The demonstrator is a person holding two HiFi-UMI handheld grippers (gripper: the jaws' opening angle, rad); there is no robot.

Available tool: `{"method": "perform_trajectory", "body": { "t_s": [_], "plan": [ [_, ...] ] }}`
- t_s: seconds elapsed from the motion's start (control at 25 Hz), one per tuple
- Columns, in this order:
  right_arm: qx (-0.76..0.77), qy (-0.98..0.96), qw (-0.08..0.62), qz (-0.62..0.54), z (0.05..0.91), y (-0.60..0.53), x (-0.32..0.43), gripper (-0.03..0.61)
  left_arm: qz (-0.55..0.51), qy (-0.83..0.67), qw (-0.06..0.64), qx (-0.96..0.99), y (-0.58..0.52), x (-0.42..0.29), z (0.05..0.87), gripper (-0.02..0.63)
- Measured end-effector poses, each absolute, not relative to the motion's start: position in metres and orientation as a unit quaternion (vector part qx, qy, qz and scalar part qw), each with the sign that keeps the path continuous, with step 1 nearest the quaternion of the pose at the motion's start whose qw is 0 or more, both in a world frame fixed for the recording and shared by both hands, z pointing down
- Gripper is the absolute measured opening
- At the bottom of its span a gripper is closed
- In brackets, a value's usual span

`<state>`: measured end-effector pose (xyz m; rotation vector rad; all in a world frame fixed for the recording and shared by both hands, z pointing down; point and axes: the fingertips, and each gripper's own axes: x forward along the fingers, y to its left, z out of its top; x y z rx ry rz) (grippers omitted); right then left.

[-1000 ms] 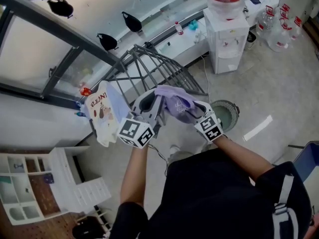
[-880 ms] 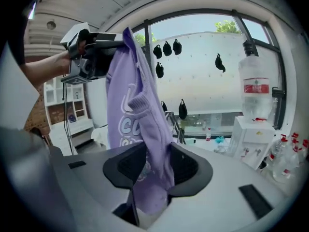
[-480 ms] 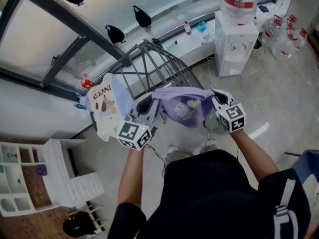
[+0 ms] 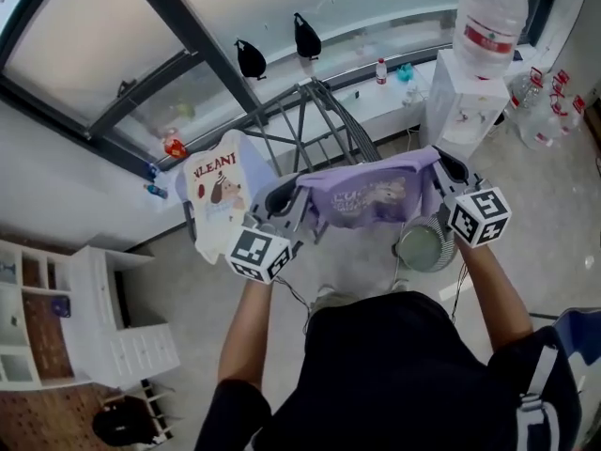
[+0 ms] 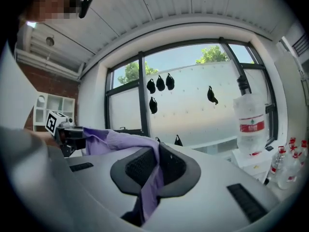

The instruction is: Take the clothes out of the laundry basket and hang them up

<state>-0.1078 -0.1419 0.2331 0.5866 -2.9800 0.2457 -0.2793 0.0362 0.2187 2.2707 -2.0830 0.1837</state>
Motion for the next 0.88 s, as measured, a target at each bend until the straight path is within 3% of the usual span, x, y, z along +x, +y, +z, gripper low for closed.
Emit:
{"method": "perform_trajectory", "body": {
  "t_s": [0.48, 0.88],
  "plan": [
    [0.224, -0.974, 0.023, 0.026, 0.146, -0.135, -0.245, 0.012, 0.029, -0.645, -0.012, 0.763, 0.064, -0.395, 0.154, 0.029],
    [0.212, -0.974, 0.041, 0.068, 0.173, -0.154, -0.353, 0.012, 0.032, -0.683, 0.034, 0.729, 0.049, -0.495, 0.195, 0.029]
  ]
}}
